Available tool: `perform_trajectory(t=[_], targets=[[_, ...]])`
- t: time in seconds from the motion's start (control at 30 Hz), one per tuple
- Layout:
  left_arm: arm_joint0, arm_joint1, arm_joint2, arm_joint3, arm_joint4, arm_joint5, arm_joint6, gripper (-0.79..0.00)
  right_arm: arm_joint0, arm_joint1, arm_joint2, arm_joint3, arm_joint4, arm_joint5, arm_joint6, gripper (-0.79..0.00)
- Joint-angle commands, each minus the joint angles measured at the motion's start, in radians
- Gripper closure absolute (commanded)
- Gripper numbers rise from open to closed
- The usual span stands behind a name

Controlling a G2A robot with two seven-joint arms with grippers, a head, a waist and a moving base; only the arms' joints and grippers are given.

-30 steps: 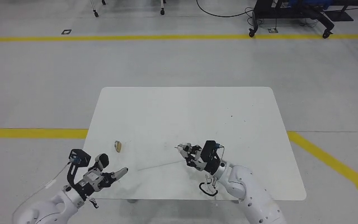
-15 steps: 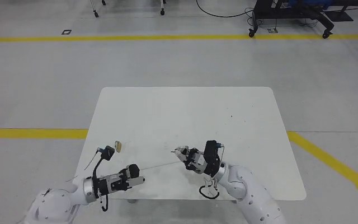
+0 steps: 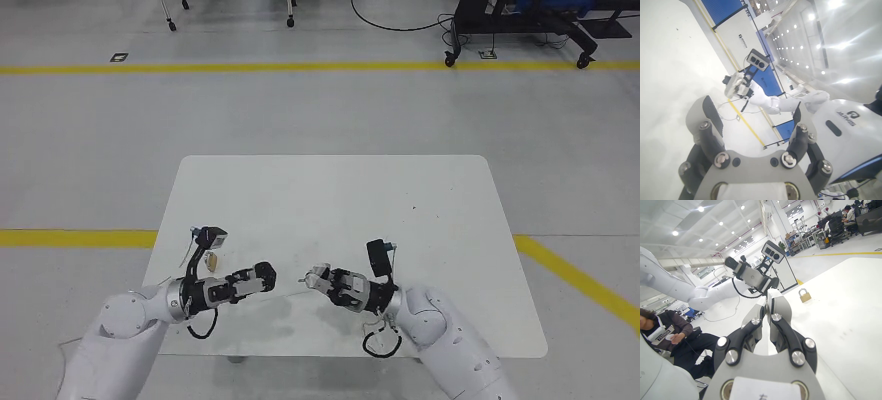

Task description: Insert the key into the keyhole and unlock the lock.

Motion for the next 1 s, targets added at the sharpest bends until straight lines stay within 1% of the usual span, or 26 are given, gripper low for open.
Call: perform_trajectory(t=[0.0,0.1,0.2,0.23,0.27,0.3,0.37,0.43,0.47,0.5,0.53,0.57,0.63,0.73,0.87,0.9,0.97], targets=[[0.009,-0.003,0.019,-0.013,0.087,-0.024,0.061,-0.570,0.003,0.006,-0.007,-0.004,0.056,0.000,0.039,0.000],[0.025,-0.006,0.044,-0.031,0.136,-0.041,0.102,-0.560,0.010,0.015,-0.020,-0.007,0.123,0.000,0.095,0.000],[0.037,-0.006,0.060,-0.044,0.167,-0.051,0.131,-0.499,0.018,0.021,-0.030,-0.003,0.168,0.000,0.141,0.000],[0.039,-0.006,0.063,-0.048,0.177,-0.054,0.140,-0.456,0.021,0.022,-0.034,-0.001,0.181,0.000,0.155,0.000],[0.042,-0.006,0.067,-0.052,0.189,-0.057,0.149,-0.443,0.024,0.024,-0.037,0.001,0.193,0.000,0.166,0.000],[0.044,-0.007,0.070,-0.056,0.196,-0.057,0.158,-0.468,0.026,0.024,-0.041,0.003,0.204,0.000,0.175,0.000],[0.046,-0.006,0.076,-0.065,0.210,-0.052,0.173,-0.560,0.031,0.026,-0.047,0.008,0.217,0.000,0.194,0.000],[0.049,-0.006,0.083,-0.073,0.223,-0.046,0.189,-0.576,0.036,0.027,-0.054,0.012,0.228,0.000,0.209,0.000],[0.049,-0.006,0.085,-0.075,0.229,-0.044,0.196,-0.566,0.039,0.027,-0.056,0.015,0.233,0.000,0.213,0.000],[0.050,-0.006,0.087,-0.076,0.235,-0.043,0.204,-0.545,0.041,0.027,-0.057,0.017,0.236,0.000,0.216,0.000],[0.050,-0.006,0.090,-0.077,0.238,-0.042,0.210,-0.499,0.043,0.027,-0.058,0.019,0.238,0.002,0.217,0.000],[0.050,-0.006,0.092,-0.077,0.240,-0.040,0.215,-0.480,0.044,0.027,-0.059,0.020,0.240,0.003,0.218,0.000],[0.048,-0.006,0.096,-0.075,0.246,-0.036,0.227,-0.471,0.046,0.027,-0.062,0.022,0.243,0.006,0.221,0.000],[0.045,-0.006,0.106,-0.074,0.247,-0.035,0.237,-0.382,0.050,0.027,-0.068,0.026,0.247,0.014,0.228,0.000],[0.041,-0.005,0.116,-0.073,0.245,-0.036,0.242,-0.194,0.058,0.025,-0.074,0.033,0.249,0.027,0.228,0.000],[0.041,-0.005,0.117,-0.073,0.244,-0.036,0.243,-0.169,0.059,0.025,-0.076,0.034,0.250,0.027,0.227,0.000],[0.038,-0.004,0.119,-0.071,0.244,-0.037,0.245,-0.095,0.060,0.024,-0.078,0.036,0.251,0.028,0.226,0.000]])
